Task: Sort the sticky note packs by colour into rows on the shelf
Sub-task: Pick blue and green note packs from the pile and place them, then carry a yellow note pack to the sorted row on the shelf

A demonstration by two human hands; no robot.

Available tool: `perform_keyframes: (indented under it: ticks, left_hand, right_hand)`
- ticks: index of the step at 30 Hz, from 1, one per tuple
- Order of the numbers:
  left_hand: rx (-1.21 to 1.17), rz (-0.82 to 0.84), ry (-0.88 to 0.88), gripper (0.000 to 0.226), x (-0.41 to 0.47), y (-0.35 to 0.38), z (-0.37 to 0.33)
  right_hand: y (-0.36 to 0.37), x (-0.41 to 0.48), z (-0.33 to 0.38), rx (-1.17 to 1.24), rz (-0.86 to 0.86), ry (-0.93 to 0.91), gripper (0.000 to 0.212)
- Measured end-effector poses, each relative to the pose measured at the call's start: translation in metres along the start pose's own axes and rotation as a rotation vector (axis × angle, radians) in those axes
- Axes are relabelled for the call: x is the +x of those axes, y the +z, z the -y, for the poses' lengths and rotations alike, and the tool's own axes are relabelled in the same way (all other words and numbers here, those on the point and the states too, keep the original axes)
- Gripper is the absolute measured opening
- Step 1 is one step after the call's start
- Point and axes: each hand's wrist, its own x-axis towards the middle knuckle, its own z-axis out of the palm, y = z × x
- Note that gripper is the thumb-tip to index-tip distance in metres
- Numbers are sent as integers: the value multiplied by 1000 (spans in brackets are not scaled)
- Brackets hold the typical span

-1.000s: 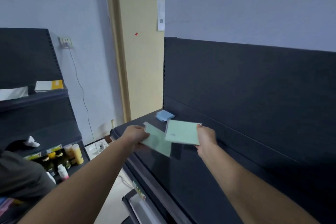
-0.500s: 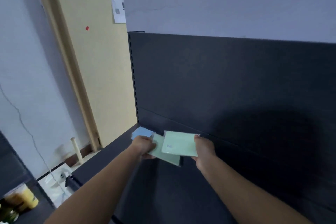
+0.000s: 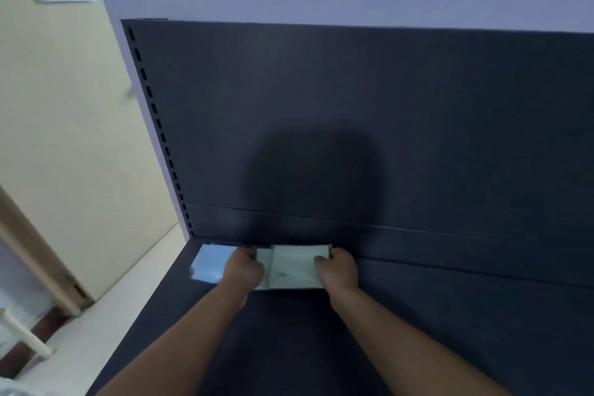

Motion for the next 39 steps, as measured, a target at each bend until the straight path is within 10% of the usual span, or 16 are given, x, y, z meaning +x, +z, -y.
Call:
perform_keyframes:
  ticks: [21, 31, 39]
  left_hand:
    - [279, -8, 199, 44, -17, 9, -21]
    - [172, 342, 738, 22, -116, 133, -126]
    - [200, 689, 830, 24, -273, 293, -216]
  right_hand:
    - [-40, -17, -3, -617, 109, -145, 18]
    - [-246, -67, -44, -777, -187, -59, 11]
    - [-471, -146, -153, -815, -464, 144, 19]
